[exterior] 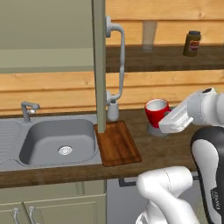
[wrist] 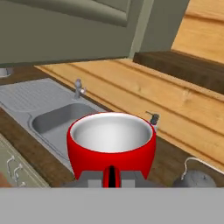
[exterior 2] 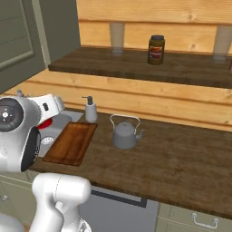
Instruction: Pick the kettle from the counter and place it on the tray. Then pick the mug from the cabinet and place it on the tray. Then close the cabinet doors.
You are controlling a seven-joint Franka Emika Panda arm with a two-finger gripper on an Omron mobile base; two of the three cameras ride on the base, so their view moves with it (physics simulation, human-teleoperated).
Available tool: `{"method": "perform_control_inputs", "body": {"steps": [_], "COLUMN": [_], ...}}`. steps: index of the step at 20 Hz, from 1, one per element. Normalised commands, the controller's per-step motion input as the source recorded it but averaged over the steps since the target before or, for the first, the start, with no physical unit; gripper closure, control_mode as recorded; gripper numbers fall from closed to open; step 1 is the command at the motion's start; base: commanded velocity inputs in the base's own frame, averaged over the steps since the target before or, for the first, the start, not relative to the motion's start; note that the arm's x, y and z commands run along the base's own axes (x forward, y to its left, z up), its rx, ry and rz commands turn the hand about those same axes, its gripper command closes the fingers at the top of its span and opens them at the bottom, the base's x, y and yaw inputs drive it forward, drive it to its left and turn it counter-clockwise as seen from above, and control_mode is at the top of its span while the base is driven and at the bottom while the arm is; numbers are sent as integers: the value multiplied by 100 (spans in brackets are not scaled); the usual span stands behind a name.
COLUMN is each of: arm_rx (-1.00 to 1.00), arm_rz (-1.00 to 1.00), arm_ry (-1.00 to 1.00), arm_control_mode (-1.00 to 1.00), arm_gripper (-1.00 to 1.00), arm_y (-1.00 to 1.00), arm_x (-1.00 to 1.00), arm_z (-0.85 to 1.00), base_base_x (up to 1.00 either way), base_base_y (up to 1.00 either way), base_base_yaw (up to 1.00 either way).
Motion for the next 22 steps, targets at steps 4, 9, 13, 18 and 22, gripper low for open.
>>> {"method": "perform_control_inputs", "body": {"steps": [4, 9, 13, 18, 22], "arm_rx": [0, 0, 0, 0, 5], "arm_rz": [48, 41, 37, 31, 21], "arm_ry": [-2, -13, -5, -3, -3], "arm_control_mode": [-100, -100, -100, -100, -100], "arm_gripper": [100, 100, 100, 100, 100], "arm_y": [-11, -1, 0, 0, 3], "arm_x": [23, 25, 39, 48, 57], "arm_z": [-97, -90, -86, -91, -72], "base_base_x": [0, 0, 0, 0, 0], "base_base_y": [0, 0, 0, 0, 0], "base_base_yaw": [0, 0, 0, 0, 0]}}
